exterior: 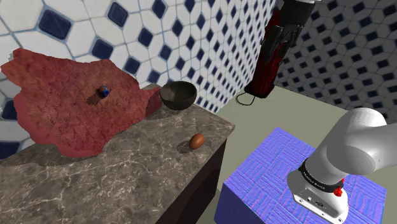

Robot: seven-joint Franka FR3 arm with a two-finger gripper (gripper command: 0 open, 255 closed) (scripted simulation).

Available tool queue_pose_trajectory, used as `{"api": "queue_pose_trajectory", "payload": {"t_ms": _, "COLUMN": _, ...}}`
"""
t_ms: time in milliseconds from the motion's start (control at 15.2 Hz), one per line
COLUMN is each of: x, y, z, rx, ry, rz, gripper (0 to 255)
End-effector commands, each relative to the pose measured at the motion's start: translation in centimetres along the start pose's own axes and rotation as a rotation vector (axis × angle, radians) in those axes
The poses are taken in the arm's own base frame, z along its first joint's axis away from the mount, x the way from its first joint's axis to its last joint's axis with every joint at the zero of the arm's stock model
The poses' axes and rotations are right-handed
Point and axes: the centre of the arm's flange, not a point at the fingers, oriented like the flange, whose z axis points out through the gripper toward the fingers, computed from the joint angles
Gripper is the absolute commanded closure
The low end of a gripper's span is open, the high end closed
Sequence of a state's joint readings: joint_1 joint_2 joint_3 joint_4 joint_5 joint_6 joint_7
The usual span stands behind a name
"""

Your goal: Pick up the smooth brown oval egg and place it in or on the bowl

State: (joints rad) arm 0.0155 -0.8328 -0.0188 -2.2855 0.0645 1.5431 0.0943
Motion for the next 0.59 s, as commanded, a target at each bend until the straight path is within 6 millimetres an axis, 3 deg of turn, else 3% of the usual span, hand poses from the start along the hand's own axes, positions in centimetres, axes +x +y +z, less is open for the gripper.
{"api": "queue_pose_trajectory", "payload": {"t_ms": 0, "x": 0.0, "y": 0.0, "z": 0.0, "rx": 0.0, "ry": 0.0, "rz": 0.0, "gripper": 0}}
{"api": "queue_pose_trajectory", "payload": {"t_ms": 528, "x": -1.0, "y": -8.2, "z": 7.6, "rx": -0.056, "ry": 0.029, "rz": 0.16, "gripper": 0}}
